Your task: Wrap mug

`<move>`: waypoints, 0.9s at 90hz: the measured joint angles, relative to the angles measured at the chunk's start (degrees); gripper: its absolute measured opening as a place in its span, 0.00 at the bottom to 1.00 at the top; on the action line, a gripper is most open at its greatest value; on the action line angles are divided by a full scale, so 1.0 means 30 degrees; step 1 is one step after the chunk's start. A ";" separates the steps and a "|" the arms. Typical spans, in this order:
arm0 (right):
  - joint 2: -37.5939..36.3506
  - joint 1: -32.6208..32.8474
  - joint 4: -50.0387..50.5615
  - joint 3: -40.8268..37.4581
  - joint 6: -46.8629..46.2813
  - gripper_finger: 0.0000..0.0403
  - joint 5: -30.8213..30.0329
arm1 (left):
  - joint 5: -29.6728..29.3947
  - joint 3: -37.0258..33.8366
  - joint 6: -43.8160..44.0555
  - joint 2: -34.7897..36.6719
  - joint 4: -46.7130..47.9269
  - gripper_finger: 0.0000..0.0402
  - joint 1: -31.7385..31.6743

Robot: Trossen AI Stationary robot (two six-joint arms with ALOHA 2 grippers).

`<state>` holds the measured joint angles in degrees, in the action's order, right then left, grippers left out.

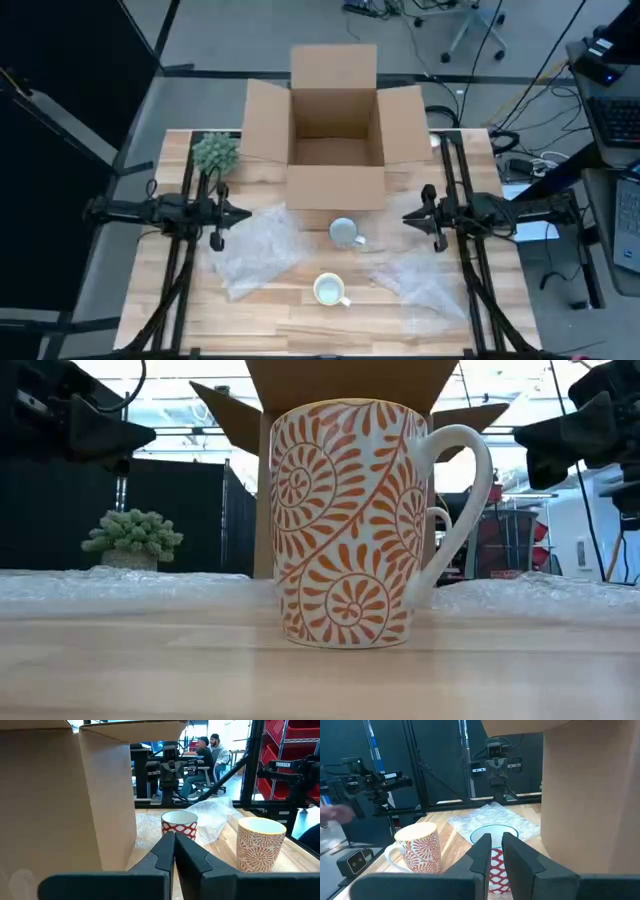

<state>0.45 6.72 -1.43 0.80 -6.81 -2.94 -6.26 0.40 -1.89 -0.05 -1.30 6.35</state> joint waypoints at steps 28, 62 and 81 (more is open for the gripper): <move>0.0007 0.0005 0.0000 -0.0003 0.0005 0.08 0.0000 | -0.0621 -0.0004 -0.0006 0.0007 -0.0179 0.00 -0.0007; 0.0007 -0.0007 -0.0253 -0.0007 0.0439 0.08 -0.0156 | -0.0693 -0.0007 0.0158 -0.0001 -0.0428 0.00 -0.0007; 0.0000 -0.0007 -0.4208 -0.0007 -0.3601 0.08 -0.0511 | -0.1109 -0.0007 0.4886 0.0004 -0.3116 0.00 -0.0002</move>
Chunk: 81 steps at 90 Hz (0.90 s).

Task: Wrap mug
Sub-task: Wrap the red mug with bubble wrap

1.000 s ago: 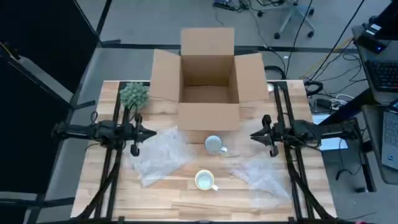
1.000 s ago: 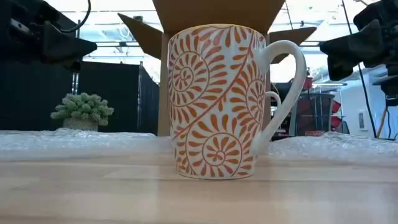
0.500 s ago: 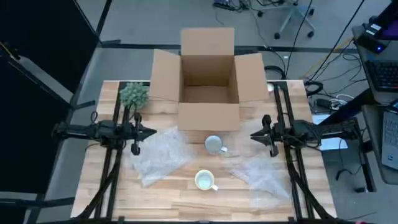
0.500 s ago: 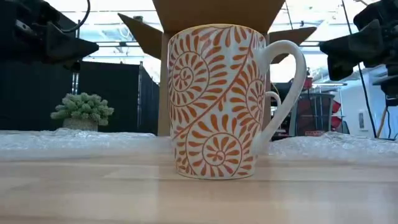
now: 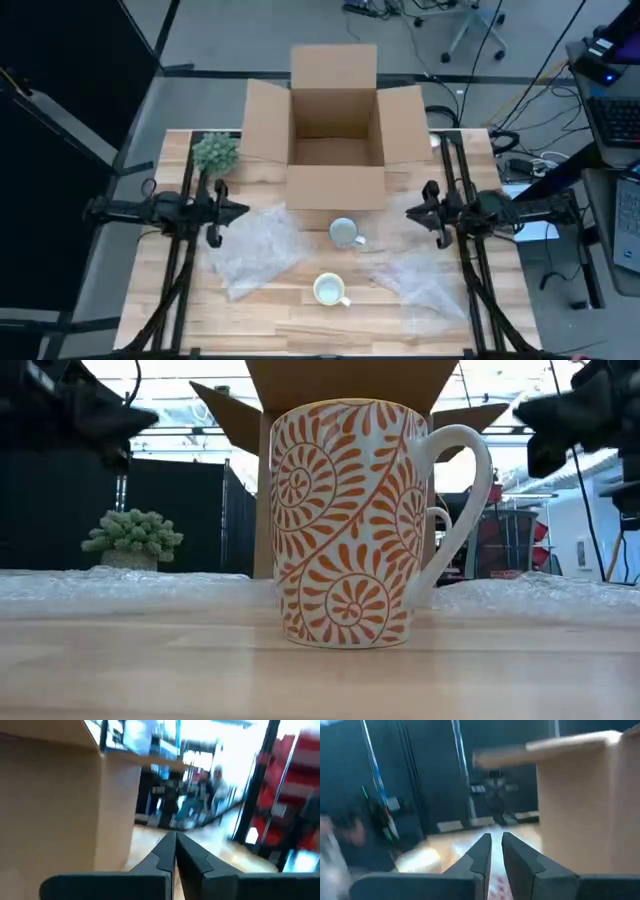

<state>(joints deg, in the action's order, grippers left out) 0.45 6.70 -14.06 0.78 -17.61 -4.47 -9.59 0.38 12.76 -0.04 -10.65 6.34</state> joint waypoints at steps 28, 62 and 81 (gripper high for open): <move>0.0104 -0.0002 -0.4415 0.0451 -0.1059 0.08 -0.0931 | -0.0340 0.0000 0.2167 -0.0004 -0.1148 0.00 -0.0004; 1.0503 0.1525 1.2879 1.1548 -0.2863 0.08 -0.0491 | -0.0544 0.0285 0.2133 -0.0026 -0.0893 0.00 -0.0004; 1.6924 0.3359 2.0501 1.5548 -0.8551 0.08 0.2318 | -0.0967 0.0321 0.2124 -0.0034 -0.0266 0.00 -0.0003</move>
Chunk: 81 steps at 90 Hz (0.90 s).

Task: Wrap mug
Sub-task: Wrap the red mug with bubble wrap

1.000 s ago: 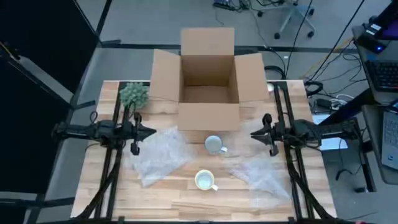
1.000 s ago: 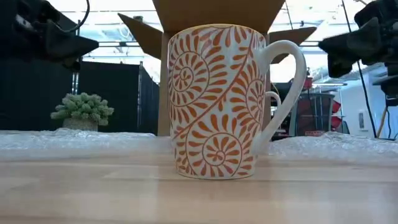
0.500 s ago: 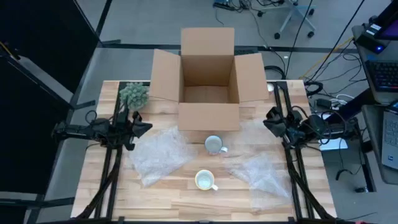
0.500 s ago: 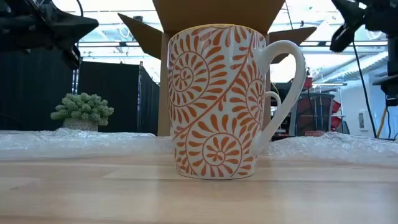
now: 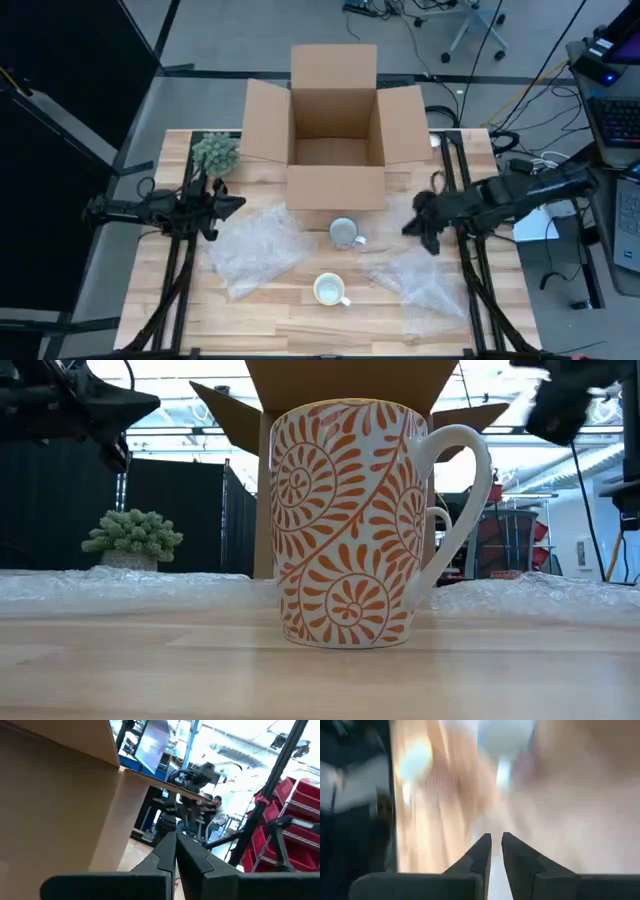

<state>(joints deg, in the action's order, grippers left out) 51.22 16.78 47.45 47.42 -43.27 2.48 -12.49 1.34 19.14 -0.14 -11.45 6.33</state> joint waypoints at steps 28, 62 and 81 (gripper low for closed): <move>0.4392 0.2882 0.4751 0.0161 -0.4658 0.17 0.0285 | -0.0007 0.0008 -0.0019 0.0000 0.0865 0.00 -0.0001; 0.5691 0.3249 0.3938 -0.2009 -0.8996 0.53 0.0216 | -0.0007 0.0022 -0.0015 0.0000 0.1635 0.00 -0.0001; 0.5691 0.3389 0.1364 -0.3854 -0.9702 0.55 0.0794 | -0.0007 0.0029 0.0022 0.0000 0.1630 0.00 -0.0001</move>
<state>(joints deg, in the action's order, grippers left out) 68.29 26.94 51.54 35.86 -72.37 4.86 -12.51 1.43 19.20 -0.14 -6.56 6.33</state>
